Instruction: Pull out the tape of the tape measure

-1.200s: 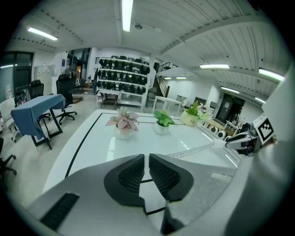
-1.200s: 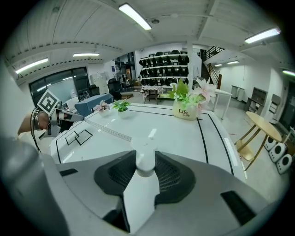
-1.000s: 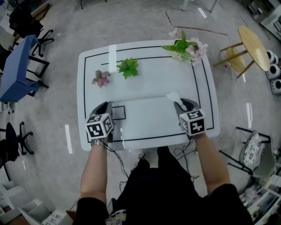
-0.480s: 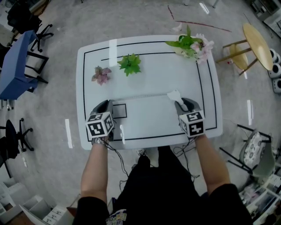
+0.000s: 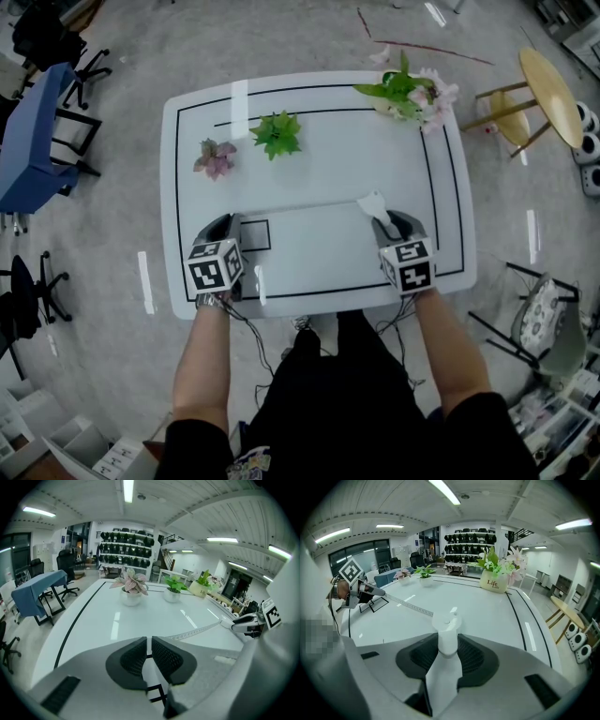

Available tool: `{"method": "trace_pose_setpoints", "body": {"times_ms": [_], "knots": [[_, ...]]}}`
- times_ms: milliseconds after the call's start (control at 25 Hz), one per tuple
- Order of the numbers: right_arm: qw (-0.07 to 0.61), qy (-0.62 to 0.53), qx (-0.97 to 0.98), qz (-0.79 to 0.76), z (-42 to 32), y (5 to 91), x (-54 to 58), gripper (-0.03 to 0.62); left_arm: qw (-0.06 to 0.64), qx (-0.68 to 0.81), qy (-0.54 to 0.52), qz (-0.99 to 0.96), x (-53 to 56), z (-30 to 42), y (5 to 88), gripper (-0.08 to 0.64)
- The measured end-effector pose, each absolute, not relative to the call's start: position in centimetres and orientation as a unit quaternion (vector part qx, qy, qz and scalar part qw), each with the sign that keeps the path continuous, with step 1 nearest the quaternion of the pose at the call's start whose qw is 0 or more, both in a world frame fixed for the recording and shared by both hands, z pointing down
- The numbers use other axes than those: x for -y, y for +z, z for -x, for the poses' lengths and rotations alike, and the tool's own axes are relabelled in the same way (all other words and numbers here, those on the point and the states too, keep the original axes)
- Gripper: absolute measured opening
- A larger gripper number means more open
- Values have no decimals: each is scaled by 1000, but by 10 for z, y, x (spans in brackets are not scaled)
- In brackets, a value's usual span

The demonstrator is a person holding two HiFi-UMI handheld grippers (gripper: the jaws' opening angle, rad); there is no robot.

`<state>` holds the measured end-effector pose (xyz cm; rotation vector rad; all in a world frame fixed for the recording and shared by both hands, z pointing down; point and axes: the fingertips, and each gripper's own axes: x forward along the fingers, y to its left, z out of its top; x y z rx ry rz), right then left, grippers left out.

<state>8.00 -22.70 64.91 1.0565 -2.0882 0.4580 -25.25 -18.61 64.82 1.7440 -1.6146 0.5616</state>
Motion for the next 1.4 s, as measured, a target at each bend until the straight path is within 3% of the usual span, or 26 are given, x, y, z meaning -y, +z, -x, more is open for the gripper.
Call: {"method": "trace_pose_setpoints", "body": {"times_ms": [1400], "knots": [[378, 171, 812, -411, -78, 654, 222, 132, 325, 635, 216, -667, 181, 259, 650, 34]]}}
